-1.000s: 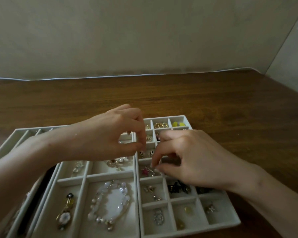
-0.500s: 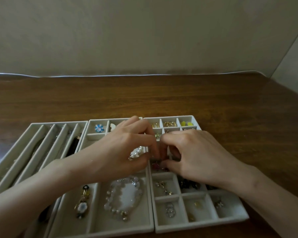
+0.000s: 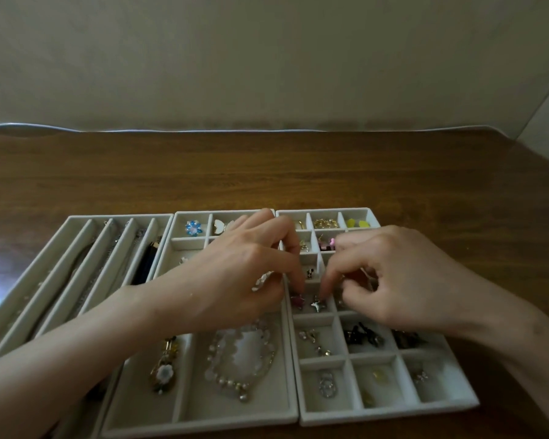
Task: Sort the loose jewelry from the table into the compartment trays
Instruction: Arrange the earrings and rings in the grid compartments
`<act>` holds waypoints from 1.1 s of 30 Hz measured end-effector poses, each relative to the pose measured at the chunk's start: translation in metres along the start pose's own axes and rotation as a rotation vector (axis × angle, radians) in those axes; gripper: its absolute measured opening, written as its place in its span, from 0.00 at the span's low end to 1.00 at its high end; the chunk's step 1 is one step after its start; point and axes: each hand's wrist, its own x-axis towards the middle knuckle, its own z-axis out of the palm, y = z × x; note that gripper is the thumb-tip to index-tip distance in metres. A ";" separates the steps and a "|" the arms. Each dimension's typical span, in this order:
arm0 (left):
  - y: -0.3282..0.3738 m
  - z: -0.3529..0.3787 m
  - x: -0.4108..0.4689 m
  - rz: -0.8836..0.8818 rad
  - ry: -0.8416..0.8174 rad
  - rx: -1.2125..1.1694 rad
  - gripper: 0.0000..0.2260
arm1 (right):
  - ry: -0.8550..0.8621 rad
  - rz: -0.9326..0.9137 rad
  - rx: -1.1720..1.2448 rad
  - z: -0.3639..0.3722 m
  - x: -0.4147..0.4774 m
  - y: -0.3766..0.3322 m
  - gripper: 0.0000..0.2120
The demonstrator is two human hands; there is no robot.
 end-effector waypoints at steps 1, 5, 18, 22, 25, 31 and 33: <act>0.000 0.000 0.000 -0.004 0.001 -0.003 0.14 | -0.004 -0.002 -0.022 0.001 0.000 0.000 0.14; 0.000 -0.001 0.000 -0.006 0.011 -0.001 0.14 | -0.010 -0.016 -0.051 0.004 0.001 0.000 0.11; 0.001 0.000 0.000 -0.008 0.012 -0.046 0.14 | 0.175 -0.039 -0.055 0.014 0.002 -0.006 0.06; 0.001 0.001 0.001 -0.019 0.048 -0.039 0.13 | 0.182 -0.063 -0.032 0.019 0.004 -0.007 0.04; -0.001 0.002 0.002 -0.057 0.099 -0.035 0.12 | 0.174 -0.076 -0.031 0.022 0.005 -0.007 0.03; 0.000 -0.003 0.003 -0.180 0.150 -0.273 0.07 | 0.177 0.050 0.348 0.009 0.006 -0.003 0.08; 0.004 -0.004 0.004 -0.215 0.126 -0.423 0.07 | 0.173 0.079 0.630 0.002 0.006 -0.002 0.05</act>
